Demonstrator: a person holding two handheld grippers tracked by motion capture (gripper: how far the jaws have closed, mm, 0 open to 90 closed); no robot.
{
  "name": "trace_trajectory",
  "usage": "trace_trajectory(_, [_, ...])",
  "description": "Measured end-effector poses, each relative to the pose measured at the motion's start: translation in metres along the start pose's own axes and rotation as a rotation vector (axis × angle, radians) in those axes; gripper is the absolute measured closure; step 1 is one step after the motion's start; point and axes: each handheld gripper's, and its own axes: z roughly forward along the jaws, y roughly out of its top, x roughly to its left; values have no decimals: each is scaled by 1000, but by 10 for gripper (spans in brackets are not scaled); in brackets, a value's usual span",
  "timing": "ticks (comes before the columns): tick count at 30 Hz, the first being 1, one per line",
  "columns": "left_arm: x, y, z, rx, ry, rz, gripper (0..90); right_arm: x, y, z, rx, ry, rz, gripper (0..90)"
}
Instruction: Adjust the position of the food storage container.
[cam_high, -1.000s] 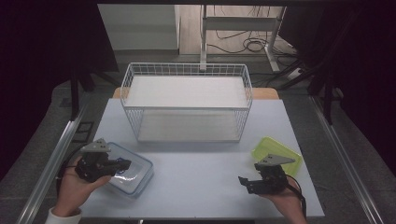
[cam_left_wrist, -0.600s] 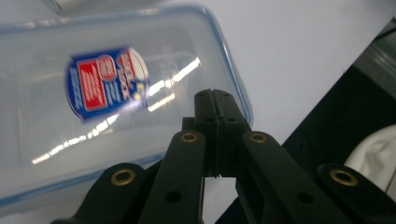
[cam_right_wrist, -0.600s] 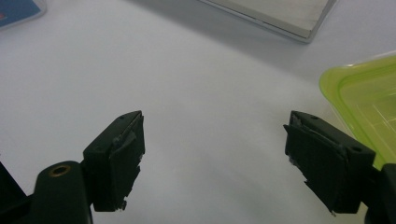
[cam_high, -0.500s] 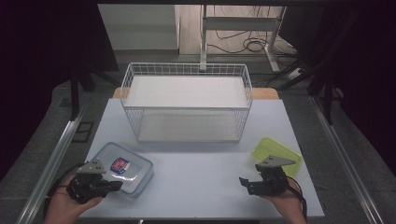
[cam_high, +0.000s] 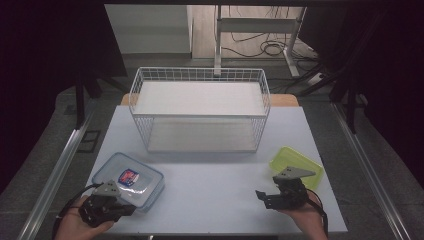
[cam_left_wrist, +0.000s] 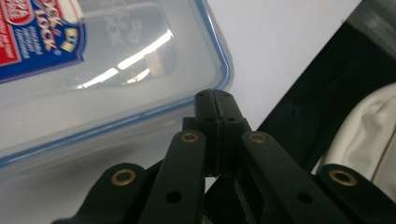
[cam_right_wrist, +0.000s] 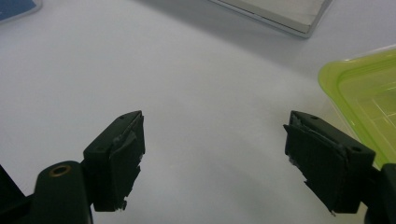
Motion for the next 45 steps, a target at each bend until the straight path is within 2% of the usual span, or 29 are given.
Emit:
trace_trajectory(5, [1,-7,8,37,2,-4,900,-1,-1,1,1,-2,3,200])
trace_trajectory(7, [2,-6,16,64,29,2,900,-1,-1,2,6,-3,2,200])
trace_trajectory(9, [3,-3,25,76,18,2,900,-1,-1,4,10,-3,-1,200])
trace_trajectory(13, [3,1,35,63,2,-3,899,0,-1,4,12,0,-4,200])
trace_trajectory(21, [0,17,47,36,21,-14,898,-2,-3,4,10,-3,-4,200])
trace_trajectory(28, [-5,25,55,9,14,-23,894,-2,-3,4,15,-1,-7,200])
trace_trajectory(31, [-8,23,45,-18,-2,-19,889,-2,-4,5,17,-1,-5,200])
trace_trajectory(33, [-8,22,36,-31,2,-19,889,-3,-4,3,15,-8,0,200])
trace_trajectory(37, [1,22,8,-84,8,-35,895,-5,-3,2,4,-18,12,200])
trace_trajectory(39, [8,21,-8,-119,10,-54,897,-4,-3,2,6,-15,10,200])
trace_trajectory(41, [17,20,-22,-143,37,-78,897,-3,-2,3,10,-10,5,200])
trace_trajectory(43, [30,18,-34,-157,58,-106,897,-3,-2,3,9,-10,2,200])
trace_trajectory(45, [47,15,-42,-167,95,-155,897,-3,-2,3,9,-10,8,200])
